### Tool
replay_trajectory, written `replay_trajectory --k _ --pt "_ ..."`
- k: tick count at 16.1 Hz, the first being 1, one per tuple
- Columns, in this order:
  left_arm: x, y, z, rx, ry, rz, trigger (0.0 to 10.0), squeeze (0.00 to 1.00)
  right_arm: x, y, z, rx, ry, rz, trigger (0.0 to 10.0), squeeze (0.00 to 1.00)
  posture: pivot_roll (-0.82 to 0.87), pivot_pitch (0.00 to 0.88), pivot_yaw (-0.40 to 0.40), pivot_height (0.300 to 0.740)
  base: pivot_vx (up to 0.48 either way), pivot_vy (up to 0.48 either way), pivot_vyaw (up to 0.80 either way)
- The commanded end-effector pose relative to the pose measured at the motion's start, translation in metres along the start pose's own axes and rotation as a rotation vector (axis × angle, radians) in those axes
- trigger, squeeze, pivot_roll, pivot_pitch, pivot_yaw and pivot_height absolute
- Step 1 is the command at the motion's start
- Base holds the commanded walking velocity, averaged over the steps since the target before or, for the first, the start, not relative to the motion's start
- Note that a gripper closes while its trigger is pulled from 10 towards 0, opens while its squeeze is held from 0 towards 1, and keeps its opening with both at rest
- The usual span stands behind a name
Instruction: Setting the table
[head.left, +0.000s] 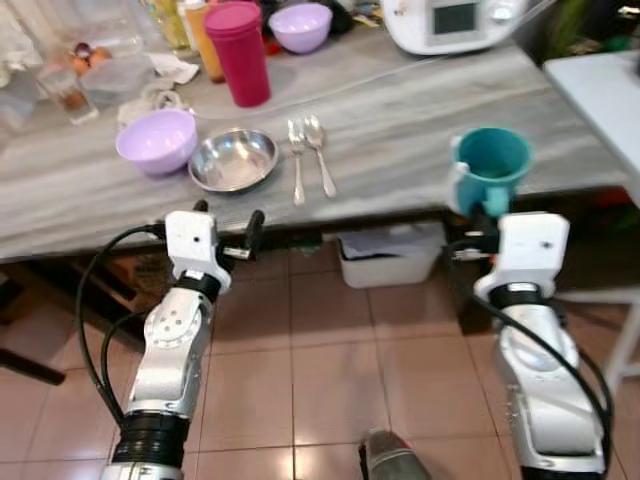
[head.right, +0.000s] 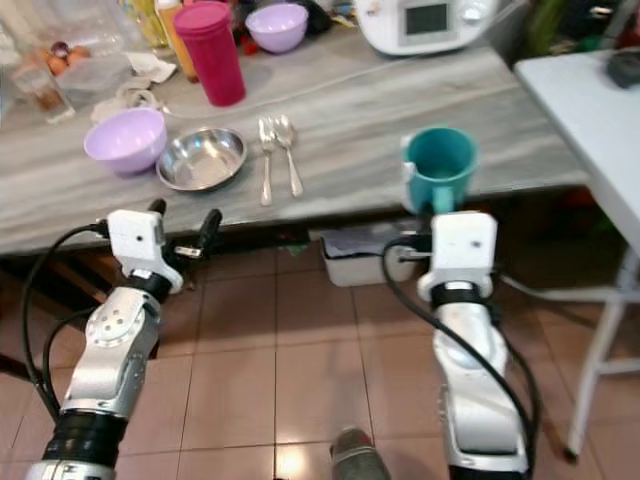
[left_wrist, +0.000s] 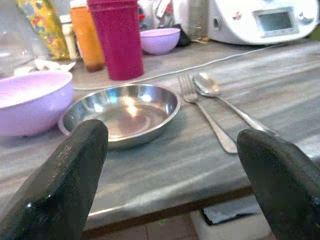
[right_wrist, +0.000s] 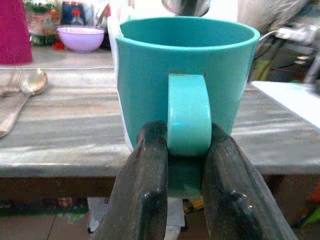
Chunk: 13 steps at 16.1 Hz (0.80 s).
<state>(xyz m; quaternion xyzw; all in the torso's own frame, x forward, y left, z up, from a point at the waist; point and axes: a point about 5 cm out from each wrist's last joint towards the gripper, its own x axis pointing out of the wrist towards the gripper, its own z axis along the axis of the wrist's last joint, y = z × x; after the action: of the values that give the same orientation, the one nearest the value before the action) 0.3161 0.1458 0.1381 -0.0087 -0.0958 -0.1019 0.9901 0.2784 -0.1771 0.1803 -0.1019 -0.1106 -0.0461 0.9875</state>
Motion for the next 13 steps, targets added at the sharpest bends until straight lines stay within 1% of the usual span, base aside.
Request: replay_trajectory --k 1,2,4,6,7,10,11,13 --pt "-0.004 0.007 0.001 0.026 0.004 0.022 10.0 0.00 -0.001 0.003 0.007 0.012 -0.035 0.012 10.0 0.00 -0.33 0.173 0.115 0.740 0.285 0.000 0.00" --pt "-0.010 0.011 0.003 0.043 0.003 0.034 10.0 0.00 -0.003 0.000 0.007 -0.002 -0.037 0.007 10.0 0.00 -0.32 0.174 0.114 0.740 0.251 0.000 0.00" --pt "-0.016 0.008 0.004 0.061 0.002 0.032 10.0 0.00 -0.004 -0.002 0.007 -0.019 -0.044 0.003 10.0 0.00 -0.32 0.174 0.112 0.740 0.000 0.000 0.00" --pt "-0.017 0.003 0.002 0.056 0.007 0.012 10.0 0.00 -0.004 -0.003 0.008 -0.023 -0.049 0.006 10.0 0.00 -0.32 0.172 0.106 0.740 0.000 0.000 0.00" --pt "-0.018 0.000 -0.002 0.060 0.026 -0.017 10.0 0.00 -0.004 -0.003 0.009 -0.033 -0.055 0.017 10.0 0.00 -0.32 0.172 0.106 0.740 0.000 0.000 0.00" --pt "-0.017 -0.001 -0.001 0.064 0.028 -0.034 10.0 0.00 -0.004 -0.005 0.010 -0.046 -0.060 0.024 10.0 0.00 -0.32 0.169 0.109 0.740 0.000 0.000 0.00" --pt "-0.015 -0.002 0.000 0.059 0.028 -0.035 10.0 0.00 -0.003 -0.008 0.010 -0.053 -0.060 0.006 10.0 0.00 -0.32 0.169 0.109 0.740 0.000 0.000 0.40" --pt "-0.015 -0.005 0.000 0.045 0.025 -0.053 10.0 0.00 -0.004 -0.008 0.009 -0.050 -0.058 -0.002 10.0 0.00 -0.32 0.169 0.109 0.740 0.000 0.000 0.50"
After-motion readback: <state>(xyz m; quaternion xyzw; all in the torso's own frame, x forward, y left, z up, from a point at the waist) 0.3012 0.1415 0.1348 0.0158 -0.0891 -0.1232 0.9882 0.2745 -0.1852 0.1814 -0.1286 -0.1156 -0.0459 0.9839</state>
